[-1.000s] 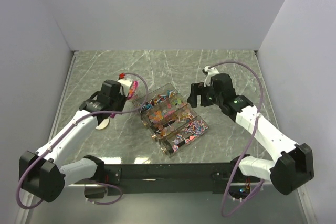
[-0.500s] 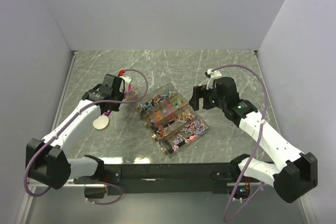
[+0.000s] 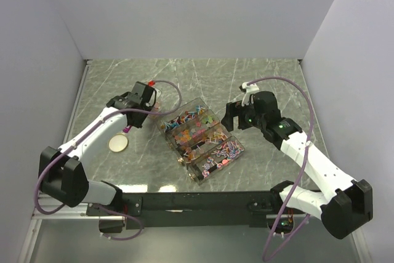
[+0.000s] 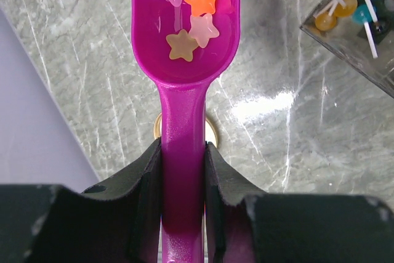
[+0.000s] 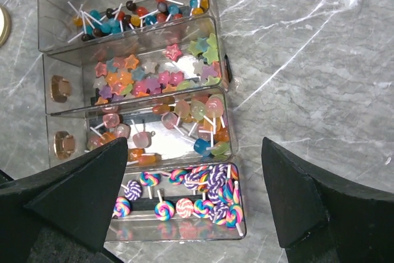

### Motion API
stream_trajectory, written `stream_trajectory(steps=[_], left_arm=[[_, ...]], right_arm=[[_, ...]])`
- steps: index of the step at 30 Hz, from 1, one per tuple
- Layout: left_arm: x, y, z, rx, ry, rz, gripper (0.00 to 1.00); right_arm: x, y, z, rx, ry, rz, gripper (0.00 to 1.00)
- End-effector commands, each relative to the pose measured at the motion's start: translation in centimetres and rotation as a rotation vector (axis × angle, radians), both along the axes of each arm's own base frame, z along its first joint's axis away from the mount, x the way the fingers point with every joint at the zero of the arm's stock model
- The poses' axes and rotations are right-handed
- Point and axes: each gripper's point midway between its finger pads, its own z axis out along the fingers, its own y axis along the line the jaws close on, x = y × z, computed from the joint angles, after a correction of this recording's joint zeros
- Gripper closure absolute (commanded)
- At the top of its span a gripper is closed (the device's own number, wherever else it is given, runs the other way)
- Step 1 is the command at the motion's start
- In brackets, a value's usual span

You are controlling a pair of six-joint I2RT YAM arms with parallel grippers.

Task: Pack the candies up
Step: Place the fake candies in the packing bottle.

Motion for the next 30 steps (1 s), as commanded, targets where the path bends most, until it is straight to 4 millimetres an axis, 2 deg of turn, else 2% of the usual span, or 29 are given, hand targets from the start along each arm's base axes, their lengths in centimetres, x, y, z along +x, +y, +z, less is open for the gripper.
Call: stream_trajectory(steps=[1, 5, 10, 22, 30], left_arm=[[0.4, 0.0, 1.3, 0.065, -0.014, -0.012, 0.99], [0.3, -0.2, 1.0, 0.12, 0.02, -0.022, 0.99], [0.8, -0.5, 1.9, 0.177, 0.025, -0.029, 0.99], [-0.4, -0.2, 2.4, 0.32, 0.041, -0.052, 0.99], [0.0, -0.8, 3.1, 0.425, 0.03, -0.075, 0.99]], right_arm=[[0.0, 0.0, 0.7, 0.003, -0.042, 0.014, 0.05], [0.0, -0.1, 1.0, 0.0, -0.053, 0.013, 0.05], [-0.2, -0.1, 0.9, -0.008, -0.056, 0.017, 0.05], [-0.2, 0.0, 1.0, -0.014, -0.062, 0.021, 0.05], [-0.3, -0.1, 0.9, -0.021, -0.062, 0.015, 0.05]])
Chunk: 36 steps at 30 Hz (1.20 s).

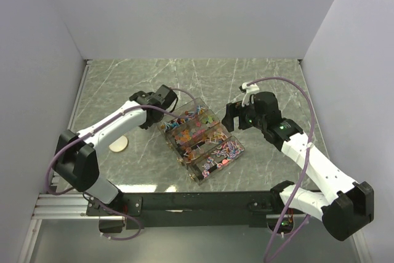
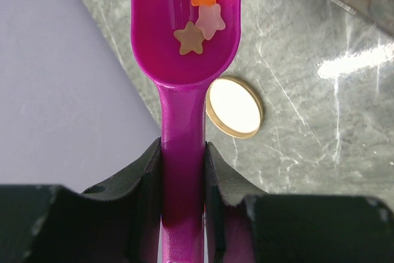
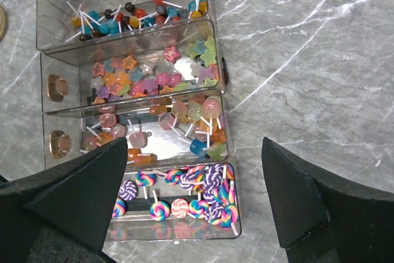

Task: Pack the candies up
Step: Place the fake candies in the packing bottle.

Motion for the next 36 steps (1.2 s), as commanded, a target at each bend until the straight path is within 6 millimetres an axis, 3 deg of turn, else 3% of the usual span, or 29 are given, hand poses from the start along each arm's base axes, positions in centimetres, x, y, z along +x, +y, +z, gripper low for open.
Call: stream_trajectory(steps=[1, 14, 28, 36], left_arm=[[0.8, -0.1, 1.5, 0.067, -0.043, -0.011, 0.99], [0.6, -0.4, 2.7, 0.197, -0.059, -0.047, 0.99], [0.3, -0.1, 1.8, 0.311, -0.024, -0.075, 0.99], [0.0, -0.9, 1.1, 0.34, -0.008, -0.107, 0.99]], right_arm=[[-0.1, -0.2, 0.4, -0.005, -0.03, -0.002, 0.05], [-0.1, -0.1, 0.3, -0.005, -0.031, 0.0, 0.05], [0.0, -0.1, 0.1, -0.007, -0.026, 0.0, 0.05], [0.0, 0.0, 0.0, -0.008, -0.021, -0.001, 0.05]])
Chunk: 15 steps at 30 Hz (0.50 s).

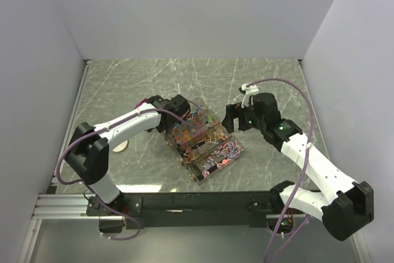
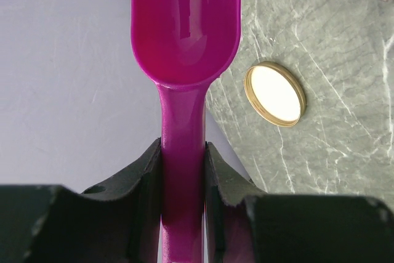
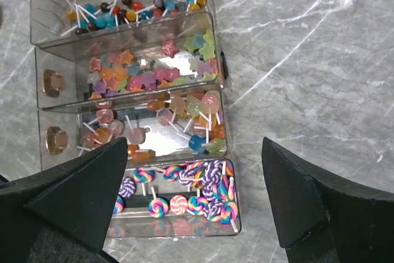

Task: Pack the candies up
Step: Place the fake candies in the packing bottle.

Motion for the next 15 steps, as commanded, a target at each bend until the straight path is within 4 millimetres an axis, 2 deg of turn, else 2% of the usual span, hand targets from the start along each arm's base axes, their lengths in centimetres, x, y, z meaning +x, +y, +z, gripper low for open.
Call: stream_trajectory(steps=[1, 10, 15], left_arm=[[0.0, -0.2, 0.2, 0.059, -0.008, -0.016, 0.99], [0.0, 0.3, 0.3, 0.072, -0.021, -0.013, 0.99], [0.0, 0.7, 1.2, 0.009, -0.062, 0.008, 0.99]], right_arm=[[0.2, 0.1, 0.4, -0.001, -0.03, 0.003, 0.05], [0.2, 0.1, 0.3, -0.004, -0.028, 0.002, 0.05], [0.2, 0.1, 0.2, -0.003, -0.024, 0.002, 0.05]])
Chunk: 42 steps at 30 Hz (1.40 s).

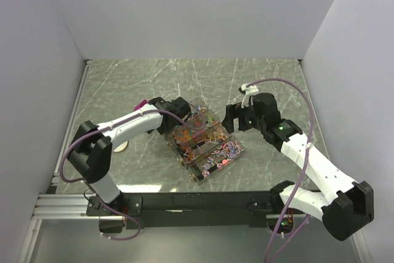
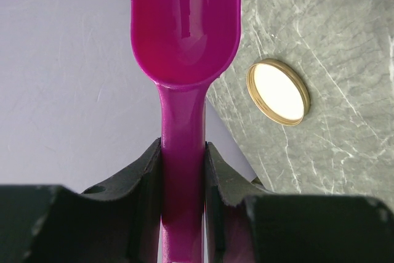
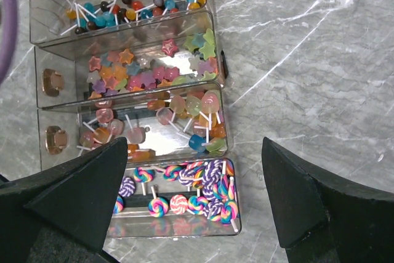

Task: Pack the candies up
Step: Place the fake candies in the packing bottle, then place the spatula at the center of the board.

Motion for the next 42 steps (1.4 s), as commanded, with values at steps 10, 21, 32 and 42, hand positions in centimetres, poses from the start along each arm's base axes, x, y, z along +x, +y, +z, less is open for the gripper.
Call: stream_trajectory(steps=[10, 21, 32, 42], left_arm=[[-0.2, 1.8, 2.6, -0.234, -0.193, 0.036, 0.99], [-0.6, -0.6, 5.9, -0.81, -0.425, -0.103, 0.97], [1.6, 2.0, 3.6, -1.075, -0.516, 0.07, 0.99], [5.8, 8.1, -2.3, -1.098, -0.577, 0.453, 0.91]], right_arm=[[0.3, 0.1, 0.6, 0.0, -0.031, -0.005, 0.05], [0.1, 0.2, 0.5, 0.007, -0.016, -0.005, 0.05], [-0.4, 0.1, 0.4, 0.012, 0.007, -0.005, 0.05], [-1.2, 0.0, 0.1, 0.02, 0.033, -0.005, 0.05]])
